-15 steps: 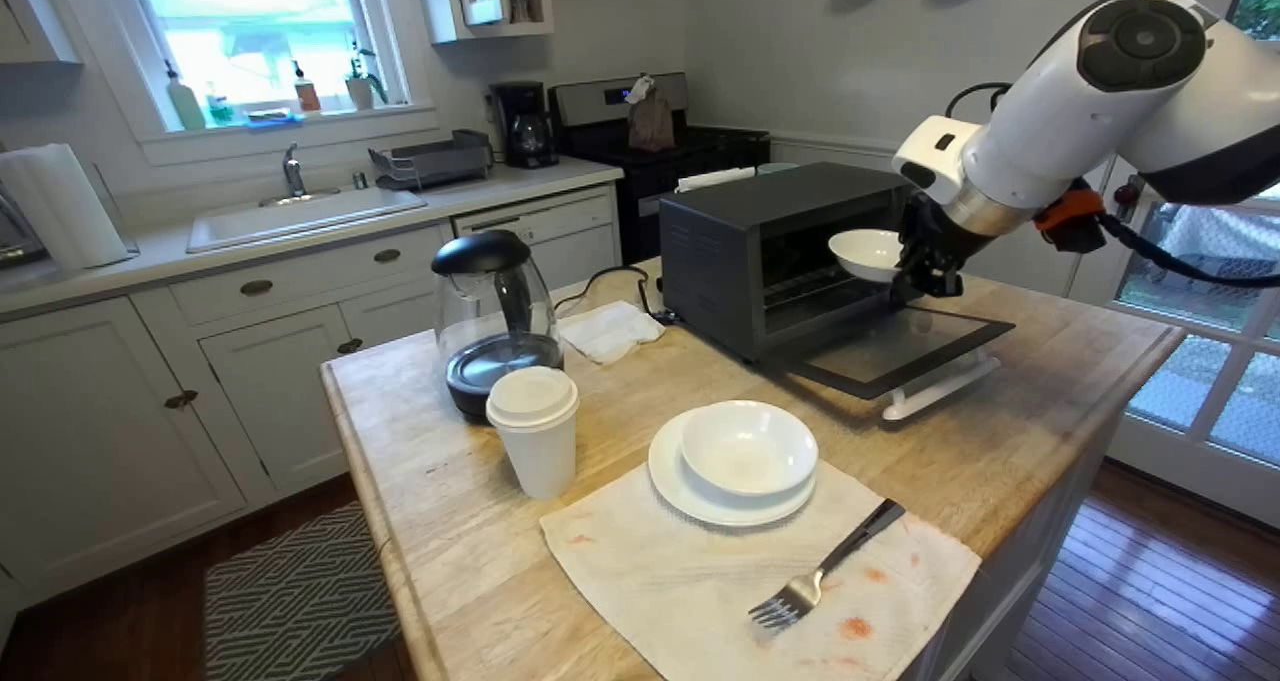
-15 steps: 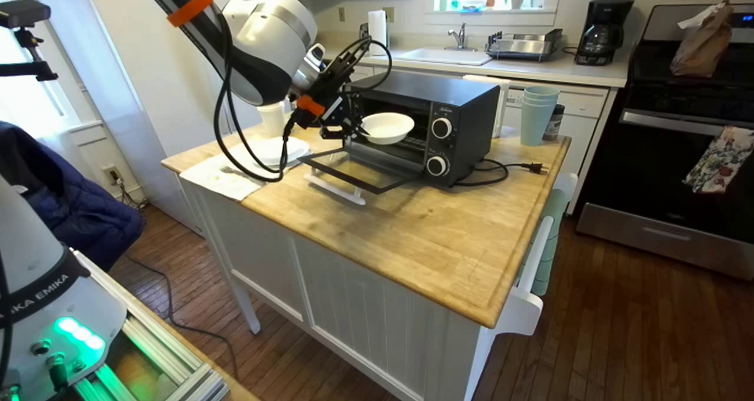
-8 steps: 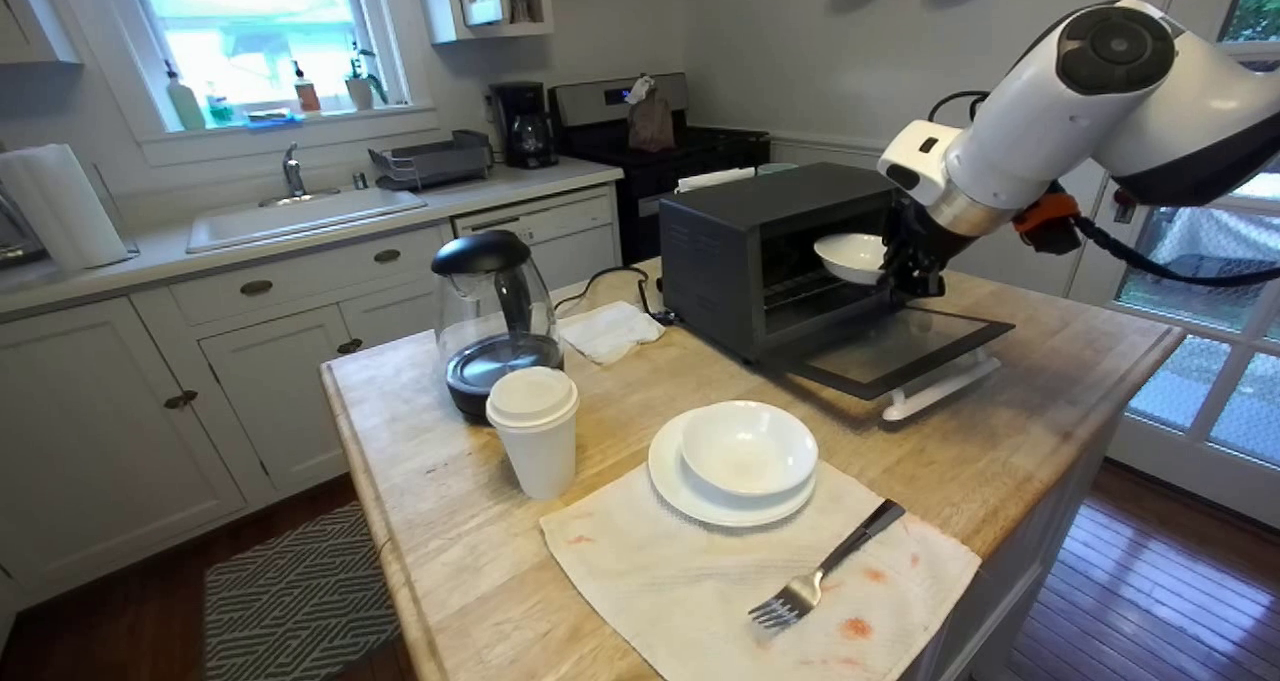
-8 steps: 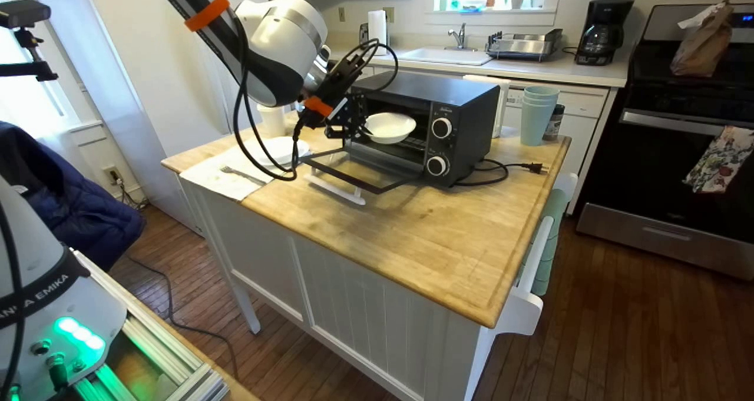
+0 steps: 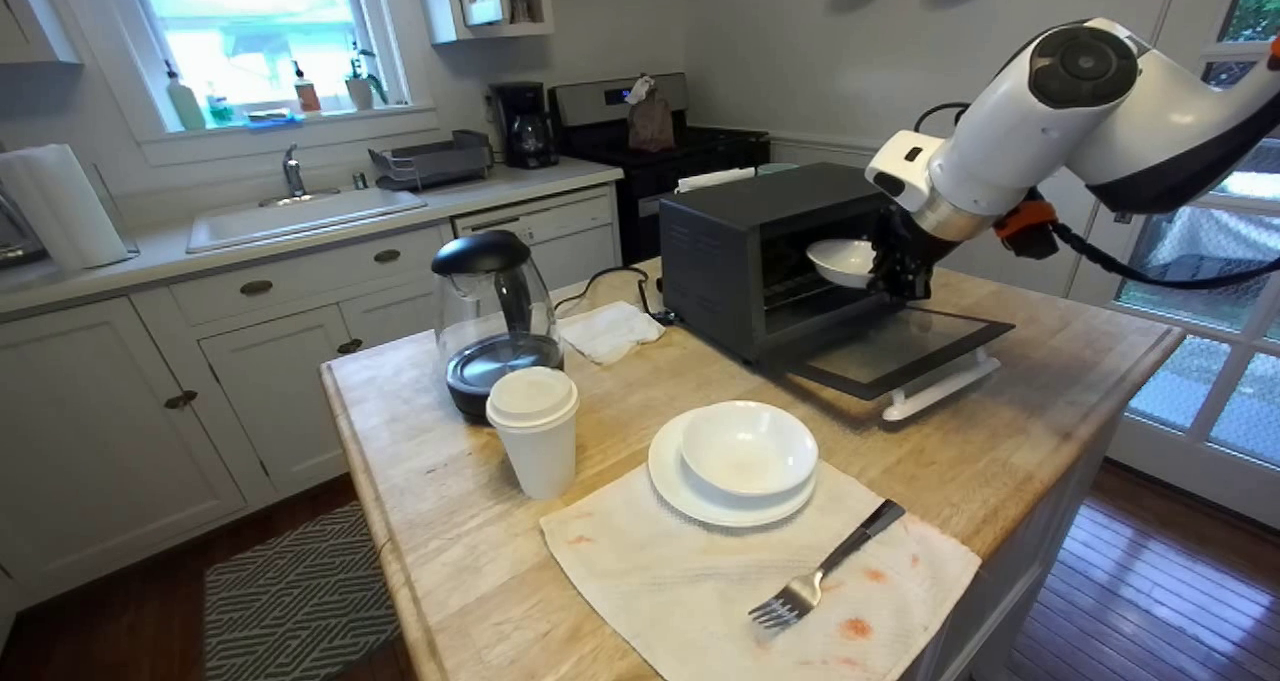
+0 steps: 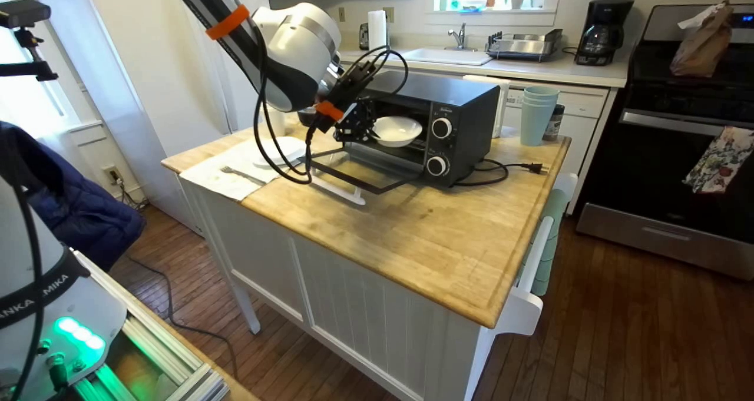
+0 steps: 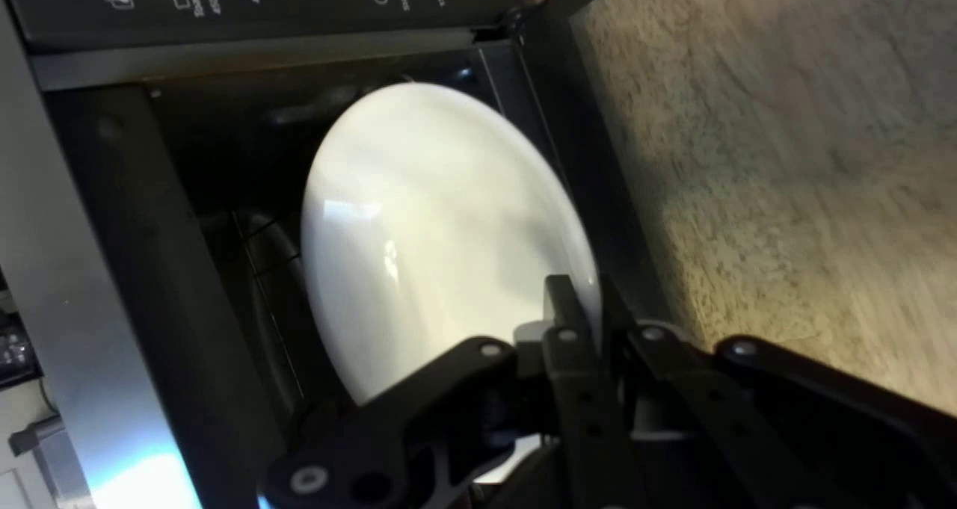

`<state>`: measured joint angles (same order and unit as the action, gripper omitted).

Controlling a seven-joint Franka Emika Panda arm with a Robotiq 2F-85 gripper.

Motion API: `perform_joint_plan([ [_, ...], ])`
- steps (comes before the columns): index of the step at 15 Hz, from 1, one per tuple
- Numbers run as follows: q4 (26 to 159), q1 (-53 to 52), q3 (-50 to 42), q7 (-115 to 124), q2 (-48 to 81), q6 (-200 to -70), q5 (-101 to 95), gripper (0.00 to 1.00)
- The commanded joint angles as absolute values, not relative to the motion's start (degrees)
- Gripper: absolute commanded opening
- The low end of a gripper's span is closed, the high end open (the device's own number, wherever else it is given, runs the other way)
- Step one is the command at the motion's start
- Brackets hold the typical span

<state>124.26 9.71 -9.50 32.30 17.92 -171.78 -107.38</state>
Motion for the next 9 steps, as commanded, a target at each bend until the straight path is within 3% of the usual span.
perform_joint_plan([
  [1, 120.86, 10.93, -9.53, 32.65, 20.12, -174.42, -109.53, 0.02],
  [9, 117.79, 11.93, -9.45, 31.77, 22.41, -176.11, -109.14, 0.02],
])
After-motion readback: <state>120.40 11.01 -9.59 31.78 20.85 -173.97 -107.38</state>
